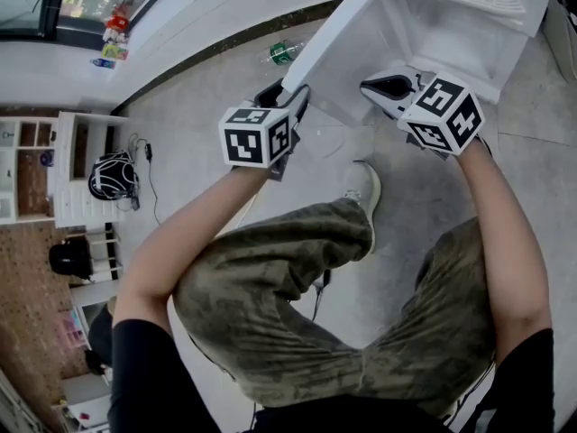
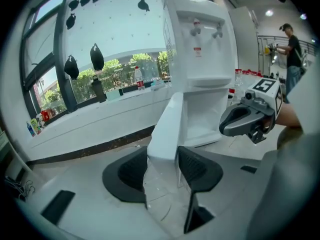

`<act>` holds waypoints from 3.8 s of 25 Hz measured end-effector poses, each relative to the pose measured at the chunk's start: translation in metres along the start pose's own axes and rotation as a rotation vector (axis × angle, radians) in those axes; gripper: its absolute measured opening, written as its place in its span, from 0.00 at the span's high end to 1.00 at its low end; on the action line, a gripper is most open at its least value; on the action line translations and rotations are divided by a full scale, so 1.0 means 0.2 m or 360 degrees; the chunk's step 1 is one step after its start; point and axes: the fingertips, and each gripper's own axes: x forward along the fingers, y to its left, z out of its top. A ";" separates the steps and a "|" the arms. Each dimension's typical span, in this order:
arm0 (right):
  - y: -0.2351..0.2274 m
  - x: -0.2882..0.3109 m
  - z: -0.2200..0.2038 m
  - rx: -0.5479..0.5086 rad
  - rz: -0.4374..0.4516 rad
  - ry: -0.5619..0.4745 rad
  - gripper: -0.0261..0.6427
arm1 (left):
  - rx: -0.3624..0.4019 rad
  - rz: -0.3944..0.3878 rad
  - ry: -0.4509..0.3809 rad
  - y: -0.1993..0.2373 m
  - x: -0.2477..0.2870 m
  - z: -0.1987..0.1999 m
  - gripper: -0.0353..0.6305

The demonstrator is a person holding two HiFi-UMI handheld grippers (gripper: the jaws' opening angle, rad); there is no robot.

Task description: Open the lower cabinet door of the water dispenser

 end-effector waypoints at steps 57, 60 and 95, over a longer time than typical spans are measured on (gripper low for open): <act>-0.18 0.12 -0.31 0.0025 -0.0151 0.0311 0.96 | 0.0060 0.0329 0.0070 0.51 0.25 0.12 0.70; -0.20 0.12 -0.28 -0.0062 -0.0174 0.0299 0.96 | 0.0088 0.0350 0.0071 0.53 0.27 0.13 0.70; -0.33 -0.30 -0.08 0.0050 -0.0540 -0.0046 0.96 | 0.0090 -0.0031 -0.0211 -0.07 0.22 0.39 0.71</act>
